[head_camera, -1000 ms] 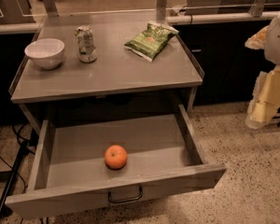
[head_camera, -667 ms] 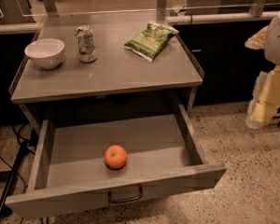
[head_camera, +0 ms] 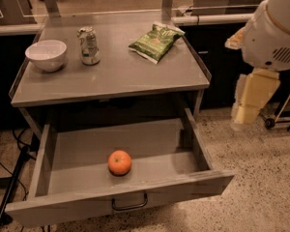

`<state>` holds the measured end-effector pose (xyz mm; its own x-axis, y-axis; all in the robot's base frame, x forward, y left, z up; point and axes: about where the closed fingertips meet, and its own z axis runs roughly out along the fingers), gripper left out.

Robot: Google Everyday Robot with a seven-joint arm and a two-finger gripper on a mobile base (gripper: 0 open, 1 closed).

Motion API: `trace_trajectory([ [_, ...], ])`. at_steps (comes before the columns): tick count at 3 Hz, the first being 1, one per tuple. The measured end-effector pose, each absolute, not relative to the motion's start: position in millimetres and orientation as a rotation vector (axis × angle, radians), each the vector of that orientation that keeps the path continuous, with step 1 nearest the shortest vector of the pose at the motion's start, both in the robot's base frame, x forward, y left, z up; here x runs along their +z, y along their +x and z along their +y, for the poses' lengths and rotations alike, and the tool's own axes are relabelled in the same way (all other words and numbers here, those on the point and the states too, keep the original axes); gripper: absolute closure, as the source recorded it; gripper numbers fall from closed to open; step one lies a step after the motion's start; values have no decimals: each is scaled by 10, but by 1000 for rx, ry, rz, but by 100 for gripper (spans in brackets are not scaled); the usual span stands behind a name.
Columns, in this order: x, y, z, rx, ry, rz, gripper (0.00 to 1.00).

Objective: Pick orange from top drawer and place on counter

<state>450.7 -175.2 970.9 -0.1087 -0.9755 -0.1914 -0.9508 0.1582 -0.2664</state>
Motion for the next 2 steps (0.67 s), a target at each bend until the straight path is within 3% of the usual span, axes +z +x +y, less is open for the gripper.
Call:
trace_trajectory([
  [2,9552,4582,-1582,-90,-1898,2087,0],
])
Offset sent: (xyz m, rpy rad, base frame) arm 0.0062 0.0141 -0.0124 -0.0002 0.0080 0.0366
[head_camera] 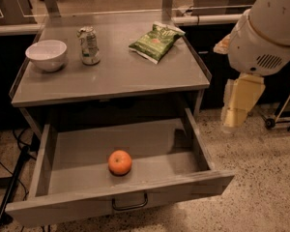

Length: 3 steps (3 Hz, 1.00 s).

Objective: Pick orange from top drawer and place on counter

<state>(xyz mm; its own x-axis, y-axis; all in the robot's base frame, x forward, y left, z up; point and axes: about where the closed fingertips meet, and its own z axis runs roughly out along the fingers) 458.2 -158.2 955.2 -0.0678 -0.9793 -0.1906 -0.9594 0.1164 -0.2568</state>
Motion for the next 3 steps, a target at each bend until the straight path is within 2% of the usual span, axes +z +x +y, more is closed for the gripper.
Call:
trace_trajectory([
  [1,9439,4597,-1439,-98,-1910,2069,0],
  [2,8971,4748,-1016,-69,-1940,2031,0],
  [3,8961,4750,-1012,-69,-1940,2029,0],
])
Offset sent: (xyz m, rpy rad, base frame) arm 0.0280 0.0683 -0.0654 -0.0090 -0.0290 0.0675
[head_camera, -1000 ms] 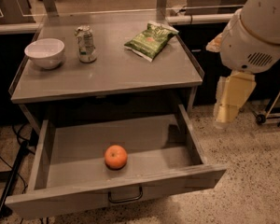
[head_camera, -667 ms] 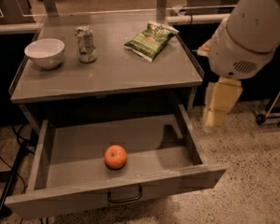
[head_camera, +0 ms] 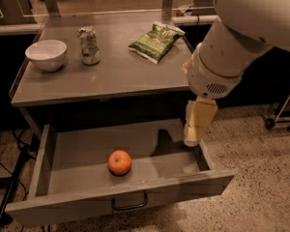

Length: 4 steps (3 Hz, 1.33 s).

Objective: Pick orange from top drawer and place on counter

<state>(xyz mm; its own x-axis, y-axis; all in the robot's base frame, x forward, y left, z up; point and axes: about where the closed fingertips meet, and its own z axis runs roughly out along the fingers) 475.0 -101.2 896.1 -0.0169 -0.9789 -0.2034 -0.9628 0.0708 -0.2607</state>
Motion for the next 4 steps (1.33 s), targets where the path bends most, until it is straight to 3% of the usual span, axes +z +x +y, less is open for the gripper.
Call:
trace_trajectory([
  [1,8885,4698,-935,-34,-1935,2029,0],
  [2,8344,4708,-360,78,-1965,2020,0],
  [4,7826,4939,-97,76,-1914,2028,0],
])
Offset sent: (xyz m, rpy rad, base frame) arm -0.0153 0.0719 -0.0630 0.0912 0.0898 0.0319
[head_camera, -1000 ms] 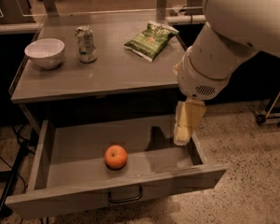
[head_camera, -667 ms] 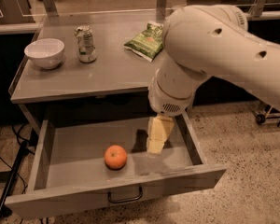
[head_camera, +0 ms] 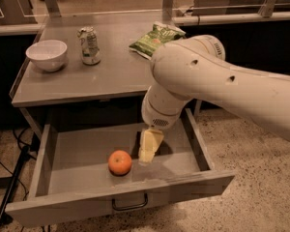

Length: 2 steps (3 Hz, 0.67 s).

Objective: Pick orange from top drawer and place on counter

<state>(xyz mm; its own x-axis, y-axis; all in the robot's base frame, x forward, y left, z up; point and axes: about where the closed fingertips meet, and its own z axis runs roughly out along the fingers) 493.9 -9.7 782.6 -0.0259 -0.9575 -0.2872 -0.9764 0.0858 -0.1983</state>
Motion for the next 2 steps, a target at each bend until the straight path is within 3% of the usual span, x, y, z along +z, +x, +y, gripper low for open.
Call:
trace_trajectory([
  [2,7818,4855,11,68,-1934,2001,0],
])
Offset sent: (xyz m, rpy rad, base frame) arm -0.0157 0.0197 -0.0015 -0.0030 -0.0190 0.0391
